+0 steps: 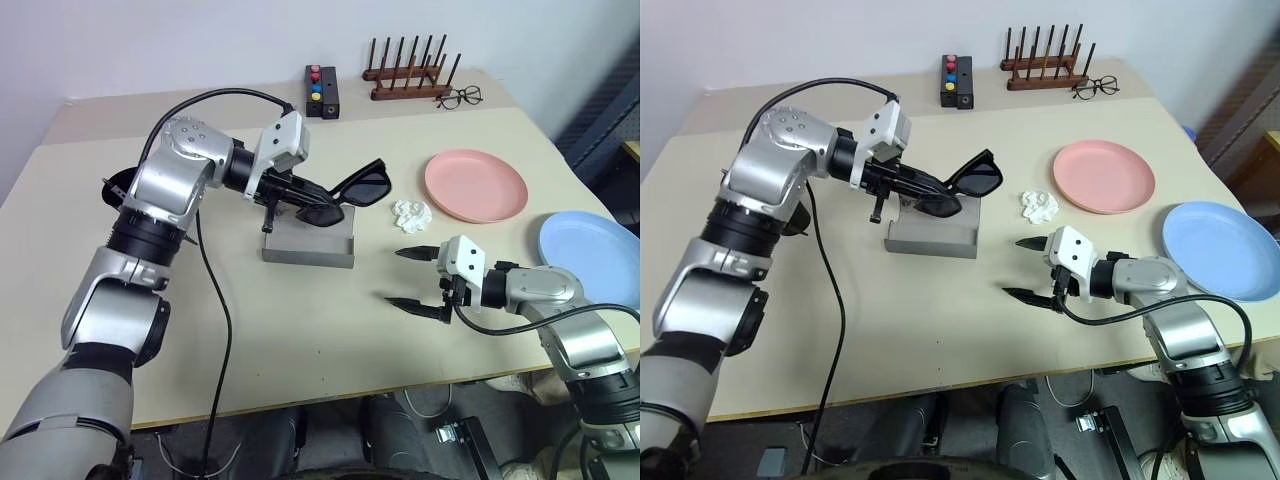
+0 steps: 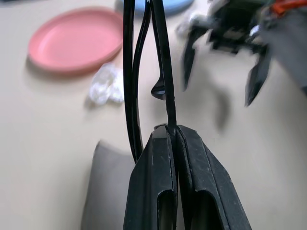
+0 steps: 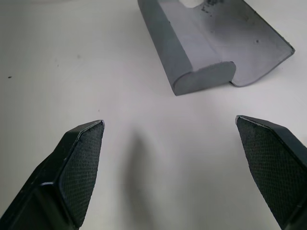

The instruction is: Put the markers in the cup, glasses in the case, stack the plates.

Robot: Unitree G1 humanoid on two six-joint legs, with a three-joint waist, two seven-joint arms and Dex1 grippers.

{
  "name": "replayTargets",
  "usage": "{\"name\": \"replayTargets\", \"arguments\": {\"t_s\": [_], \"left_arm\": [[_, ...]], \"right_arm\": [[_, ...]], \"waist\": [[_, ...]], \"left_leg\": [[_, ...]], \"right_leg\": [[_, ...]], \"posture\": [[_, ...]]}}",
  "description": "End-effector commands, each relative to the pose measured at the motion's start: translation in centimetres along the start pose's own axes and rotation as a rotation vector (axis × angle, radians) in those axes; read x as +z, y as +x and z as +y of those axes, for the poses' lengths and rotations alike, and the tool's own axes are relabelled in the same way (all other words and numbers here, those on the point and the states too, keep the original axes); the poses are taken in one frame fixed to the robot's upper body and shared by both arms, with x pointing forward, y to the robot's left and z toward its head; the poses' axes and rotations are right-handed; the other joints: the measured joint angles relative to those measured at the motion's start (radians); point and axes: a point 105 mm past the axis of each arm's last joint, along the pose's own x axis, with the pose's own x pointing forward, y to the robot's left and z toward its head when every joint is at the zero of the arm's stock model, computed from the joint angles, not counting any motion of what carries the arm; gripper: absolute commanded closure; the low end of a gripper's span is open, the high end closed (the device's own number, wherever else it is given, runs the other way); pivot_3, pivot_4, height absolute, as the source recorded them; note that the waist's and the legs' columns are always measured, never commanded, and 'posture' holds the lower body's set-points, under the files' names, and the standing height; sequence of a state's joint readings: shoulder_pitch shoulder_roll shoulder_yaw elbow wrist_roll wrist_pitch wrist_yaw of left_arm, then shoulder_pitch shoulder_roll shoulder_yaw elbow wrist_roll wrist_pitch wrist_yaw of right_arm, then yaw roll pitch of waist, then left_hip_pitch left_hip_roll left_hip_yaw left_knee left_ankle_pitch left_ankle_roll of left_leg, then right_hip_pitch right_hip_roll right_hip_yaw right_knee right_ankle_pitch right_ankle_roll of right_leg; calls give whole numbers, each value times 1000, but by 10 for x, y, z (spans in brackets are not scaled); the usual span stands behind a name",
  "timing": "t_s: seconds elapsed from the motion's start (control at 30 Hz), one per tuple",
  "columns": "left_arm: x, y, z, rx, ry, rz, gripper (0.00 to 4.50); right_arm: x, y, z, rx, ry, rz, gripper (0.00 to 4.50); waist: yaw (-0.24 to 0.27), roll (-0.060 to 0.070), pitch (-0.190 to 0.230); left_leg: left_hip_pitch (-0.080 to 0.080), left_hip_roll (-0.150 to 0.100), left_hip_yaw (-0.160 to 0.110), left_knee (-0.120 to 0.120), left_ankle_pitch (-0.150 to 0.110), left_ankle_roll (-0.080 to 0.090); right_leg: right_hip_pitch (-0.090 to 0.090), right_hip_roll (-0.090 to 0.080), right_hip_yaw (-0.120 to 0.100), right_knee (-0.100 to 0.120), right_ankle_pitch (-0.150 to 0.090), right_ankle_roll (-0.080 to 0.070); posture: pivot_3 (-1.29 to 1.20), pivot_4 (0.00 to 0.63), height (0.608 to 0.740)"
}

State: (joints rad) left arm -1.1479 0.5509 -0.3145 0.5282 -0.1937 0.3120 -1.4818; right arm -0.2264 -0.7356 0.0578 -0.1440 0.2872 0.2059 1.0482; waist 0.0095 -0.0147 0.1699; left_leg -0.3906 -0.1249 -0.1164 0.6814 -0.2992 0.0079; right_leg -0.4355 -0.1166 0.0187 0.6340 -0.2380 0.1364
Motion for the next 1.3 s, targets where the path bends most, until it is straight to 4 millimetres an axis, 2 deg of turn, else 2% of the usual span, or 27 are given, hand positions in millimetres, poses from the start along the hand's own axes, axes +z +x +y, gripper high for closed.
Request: {"name": "replayTargets", "arguments": {"t_s": [0.03, 0.3, 0.43, 0.73, 1.3], "left_arm": [[-2, -10, 3, -39, 16, 47, 4480], [-41, -2, 5, -57, 15, 156, 4480], [-51, 5, 2, -92, 21, 177, 4480], [-53, 14, 0, -153, 38, 217, 4480], [-53, 11, 7, -183, 79, 339, 4480]], "right_arm": [[9, 0, -4, -14, -38, -26, 0], [7, -1, -2, -29, -29, -28, 0], [6, -3, -2, -36, -26, -25, 0], [8, -6, -3, -54, -27, -23, 0], [7, -9, -1, -88, -24, -23, 0]], "waist": [[0, 0, 0], [3, 0, 0], [2, 0, 0], [1, 0, 0], [1, 0, 0]], "left_leg": [[0, 0, 0, 0, 0, 0], [-1, 0, 0, 1, 0, 1], [-1, 0, 0, 1, 0, 1], [-1, 0, 0, 1, 0, 1], [-1, 0, 0, 1, -1, 1]], "right_leg": [[0, 0, 0, 0, 0, 0], [0, 0, 0, 0, 0, 1], [0, 0, 0, 0, 0, 1], [0, 0, 0, 0, 1, 1], [0, 0, 0, 0, 1, 1]], "posture": [[0, 150, 740], [0, 150, 740], [0, 150, 740], [0, 150, 740], [0, 150, 740]]}}
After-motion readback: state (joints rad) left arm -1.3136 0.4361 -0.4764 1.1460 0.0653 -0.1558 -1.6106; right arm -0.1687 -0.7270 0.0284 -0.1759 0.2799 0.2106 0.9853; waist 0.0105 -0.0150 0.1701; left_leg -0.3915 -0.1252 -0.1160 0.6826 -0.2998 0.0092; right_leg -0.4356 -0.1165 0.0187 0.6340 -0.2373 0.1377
